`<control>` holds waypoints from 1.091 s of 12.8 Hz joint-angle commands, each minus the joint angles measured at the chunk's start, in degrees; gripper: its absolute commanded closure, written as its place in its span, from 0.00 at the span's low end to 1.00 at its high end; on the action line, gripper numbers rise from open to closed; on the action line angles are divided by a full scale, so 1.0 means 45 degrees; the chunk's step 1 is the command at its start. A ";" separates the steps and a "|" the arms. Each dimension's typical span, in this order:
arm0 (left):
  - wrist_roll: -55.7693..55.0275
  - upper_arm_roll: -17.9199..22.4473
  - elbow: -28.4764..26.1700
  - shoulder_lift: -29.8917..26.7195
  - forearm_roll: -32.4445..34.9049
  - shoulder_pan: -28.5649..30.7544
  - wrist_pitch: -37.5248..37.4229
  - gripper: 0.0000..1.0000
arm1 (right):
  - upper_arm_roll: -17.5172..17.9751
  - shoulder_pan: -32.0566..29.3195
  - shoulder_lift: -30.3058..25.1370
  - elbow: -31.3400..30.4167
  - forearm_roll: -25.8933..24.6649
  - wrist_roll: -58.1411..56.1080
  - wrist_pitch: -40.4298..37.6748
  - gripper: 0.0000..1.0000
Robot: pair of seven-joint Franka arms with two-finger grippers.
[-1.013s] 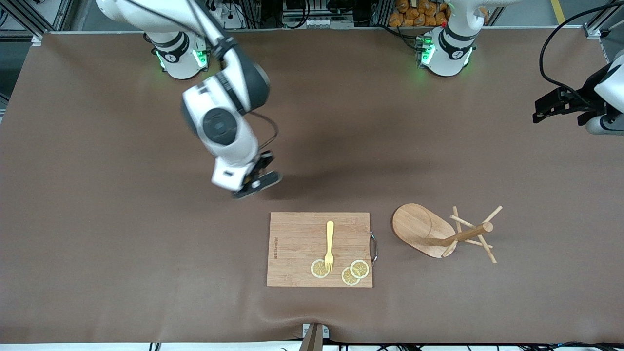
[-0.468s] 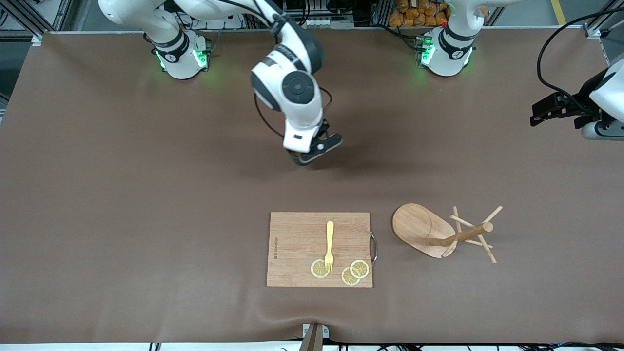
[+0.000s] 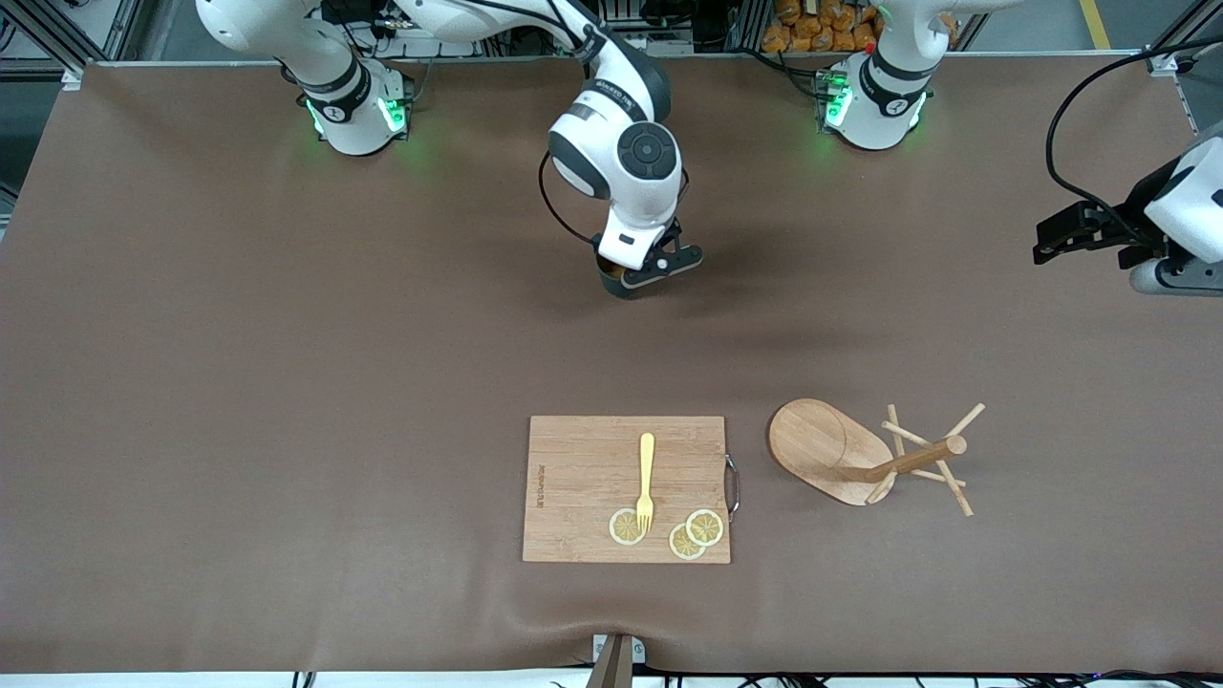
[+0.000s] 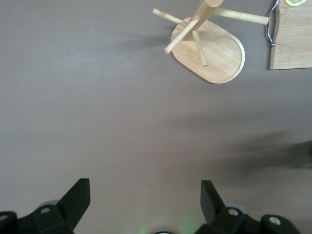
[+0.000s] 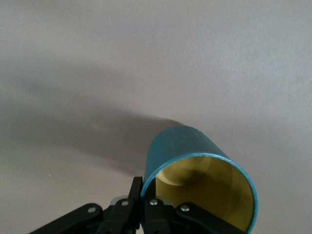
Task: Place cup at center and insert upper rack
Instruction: 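Lift the mug with the right gripper and carry it toward the table center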
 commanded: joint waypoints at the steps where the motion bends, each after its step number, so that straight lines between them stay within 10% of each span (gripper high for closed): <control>1: 0.0184 -0.0037 0.0125 0.0097 0.0165 -0.0077 0.0160 0.00 | -0.0174 0.0294 0.0399 0.0517 0.0247 0.0543 -0.0088 1.00; 12: 0.0184 -0.0076 0.0086 -0.0156 0.0165 -0.0058 0.0102 0.00 | -0.0194 0.0451 0.0868 0.0517 0.0130 0.0954 0.0791 1.00; 14: 0.0029 -0.0173 0.0086 -0.0196 0.0165 -0.0077 0.0082 0.00 | -0.0213 0.0451 0.0868 0.0517 0.0129 0.0954 0.0791 0.74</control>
